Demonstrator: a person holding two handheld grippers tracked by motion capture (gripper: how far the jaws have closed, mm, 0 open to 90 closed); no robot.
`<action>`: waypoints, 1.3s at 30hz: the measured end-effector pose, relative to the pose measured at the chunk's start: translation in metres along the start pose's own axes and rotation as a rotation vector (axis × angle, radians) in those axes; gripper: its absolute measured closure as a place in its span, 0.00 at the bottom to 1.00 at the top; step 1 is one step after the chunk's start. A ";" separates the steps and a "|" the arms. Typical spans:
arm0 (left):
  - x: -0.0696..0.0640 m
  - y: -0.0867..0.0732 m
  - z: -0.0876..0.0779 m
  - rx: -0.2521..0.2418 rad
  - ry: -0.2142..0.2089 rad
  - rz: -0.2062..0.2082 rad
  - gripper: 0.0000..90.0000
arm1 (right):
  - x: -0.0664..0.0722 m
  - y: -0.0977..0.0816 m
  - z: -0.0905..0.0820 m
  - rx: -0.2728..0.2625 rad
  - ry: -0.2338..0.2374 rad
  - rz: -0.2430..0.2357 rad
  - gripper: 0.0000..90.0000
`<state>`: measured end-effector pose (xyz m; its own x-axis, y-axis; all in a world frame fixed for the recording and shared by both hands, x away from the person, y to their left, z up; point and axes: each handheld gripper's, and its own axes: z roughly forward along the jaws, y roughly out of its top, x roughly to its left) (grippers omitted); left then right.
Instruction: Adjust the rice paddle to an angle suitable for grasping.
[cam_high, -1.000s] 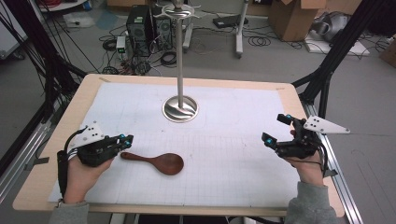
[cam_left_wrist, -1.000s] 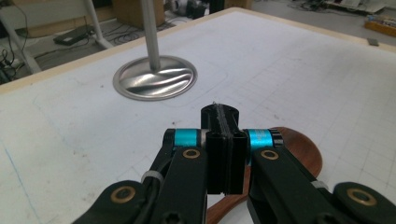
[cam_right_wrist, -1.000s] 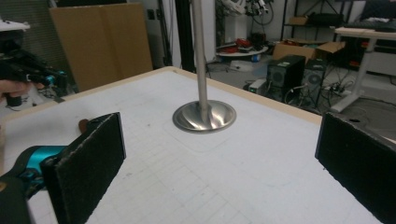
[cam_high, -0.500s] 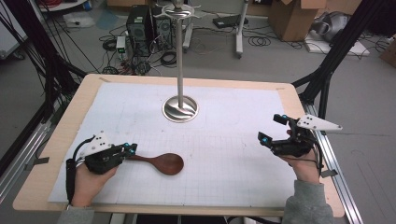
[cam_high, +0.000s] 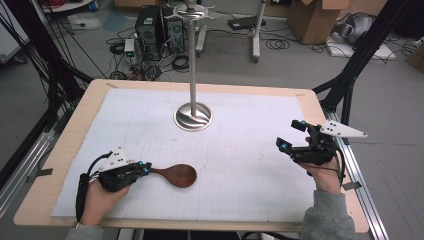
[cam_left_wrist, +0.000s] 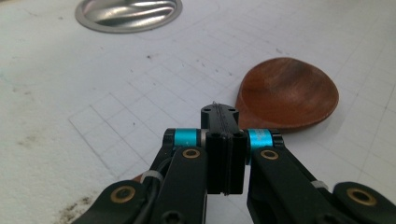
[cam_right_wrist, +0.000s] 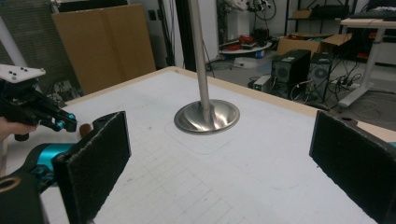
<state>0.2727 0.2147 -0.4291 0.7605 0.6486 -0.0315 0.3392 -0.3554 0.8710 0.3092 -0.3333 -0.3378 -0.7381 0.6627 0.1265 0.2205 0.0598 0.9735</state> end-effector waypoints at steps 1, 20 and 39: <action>0.000 -0.001 0.000 0.006 -0.001 0.003 0.99 | 0.000 0.000 0.000 0.003 0.003 0.005 0.04; 0.001 -0.012 0.007 0.096 0.015 -0.019 0.99 | 0.003 0.002 0.013 0.033 0.036 -0.021 0.03; 0.011 -0.005 0.026 0.147 0.058 -0.110 0.99 | 0.012 -0.001 0.008 0.106 0.007 -0.072 0.03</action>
<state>0.2936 0.2062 -0.4469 0.6827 0.7250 -0.0910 0.4994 -0.3720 0.7824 0.3053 -0.3194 -0.3384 -0.7588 0.6487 0.0585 0.2326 0.1860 0.9546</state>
